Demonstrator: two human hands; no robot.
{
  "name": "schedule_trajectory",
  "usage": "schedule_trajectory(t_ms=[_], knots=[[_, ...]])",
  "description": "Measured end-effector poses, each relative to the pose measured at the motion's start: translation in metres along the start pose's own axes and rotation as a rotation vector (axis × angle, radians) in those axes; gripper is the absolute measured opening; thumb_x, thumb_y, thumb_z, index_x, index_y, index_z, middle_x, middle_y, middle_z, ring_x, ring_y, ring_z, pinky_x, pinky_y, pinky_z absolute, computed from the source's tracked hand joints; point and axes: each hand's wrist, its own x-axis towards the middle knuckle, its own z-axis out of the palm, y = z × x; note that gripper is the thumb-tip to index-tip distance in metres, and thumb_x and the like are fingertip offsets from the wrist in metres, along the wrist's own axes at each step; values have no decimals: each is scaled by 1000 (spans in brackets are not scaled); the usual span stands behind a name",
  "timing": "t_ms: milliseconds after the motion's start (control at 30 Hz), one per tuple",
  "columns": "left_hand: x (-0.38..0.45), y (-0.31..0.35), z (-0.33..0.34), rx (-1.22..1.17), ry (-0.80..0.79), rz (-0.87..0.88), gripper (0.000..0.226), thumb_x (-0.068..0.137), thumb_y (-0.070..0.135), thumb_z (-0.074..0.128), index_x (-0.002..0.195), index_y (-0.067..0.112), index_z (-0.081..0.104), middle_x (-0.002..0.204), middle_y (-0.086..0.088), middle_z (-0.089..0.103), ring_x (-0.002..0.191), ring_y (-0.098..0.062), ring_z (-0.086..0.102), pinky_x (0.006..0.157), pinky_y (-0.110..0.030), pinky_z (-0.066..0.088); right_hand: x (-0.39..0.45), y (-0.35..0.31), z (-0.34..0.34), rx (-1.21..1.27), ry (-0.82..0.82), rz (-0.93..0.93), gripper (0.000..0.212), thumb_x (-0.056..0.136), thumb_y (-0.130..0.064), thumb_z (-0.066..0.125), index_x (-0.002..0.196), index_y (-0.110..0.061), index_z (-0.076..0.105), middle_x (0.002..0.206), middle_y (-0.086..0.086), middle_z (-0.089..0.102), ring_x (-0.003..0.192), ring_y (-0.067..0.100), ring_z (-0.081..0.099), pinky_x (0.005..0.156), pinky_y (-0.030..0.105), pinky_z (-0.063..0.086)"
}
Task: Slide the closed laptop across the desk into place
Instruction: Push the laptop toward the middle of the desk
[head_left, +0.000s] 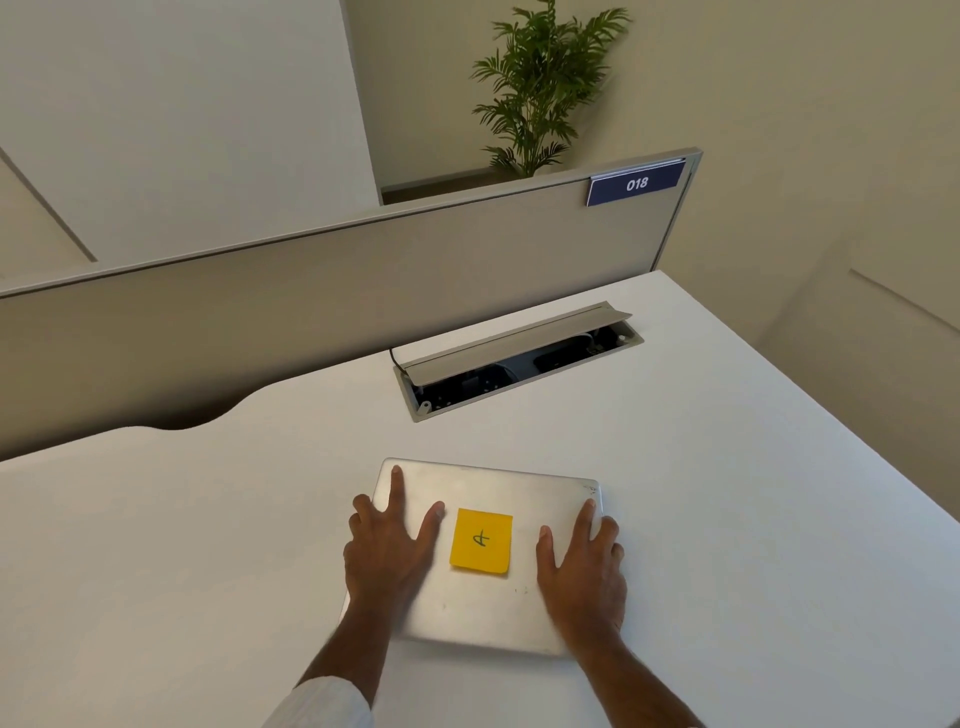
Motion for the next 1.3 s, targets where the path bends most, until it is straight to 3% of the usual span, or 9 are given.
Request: schedule_trajectory(t_ms=[533, 767, 1067, 1300], knots=[[-43, -45, -27, -23, 129, -273, 85, 86, 75, 12, 158, 30, 18, 116, -12, 40, 101, -31, 52, 71, -43, 53, 6, -48, 5, -33, -73, -313, 74, 95, -62, 33, 151, -13, 27, 141, 13, 41, 109, 29, 55, 76, 41, 57], [-62, -64, -23, -55, 135, -357, 86, 86, 75, 10, 159, 30, 11, 117, -11, 36, 104, -30, 50, 73, -42, 51, 4, -61, 13, -80, -113, -406, 74, 95, -63, 30, 151, -14, 25, 145, 13, 39, 113, 28, 54, 81, 40, 56], [-73, -79, -14, -103, 97, -331, 79, 96, 67, 28, 160, 24, 9, 122, -12, 36, 109, -31, 48, 84, -44, 52, 0, -59, 18, -130, -179, -425, 75, 97, -60, 30, 152, -10, 21, 144, 15, 36, 112, 32, 51, 81, 43, 53], [-71, -84, -6, 51, 78, -289, 76, 100, 55, 39, 159, 13, 17, 120, -22, 44, 96, -35, 54, 66, -43, 54, 2, -59, 20, -139, -197, -441, 75, 97, -59, 30, 152, -9, 21, 145, 16, 35, 115, 33, 50, 82, 44, 54]])
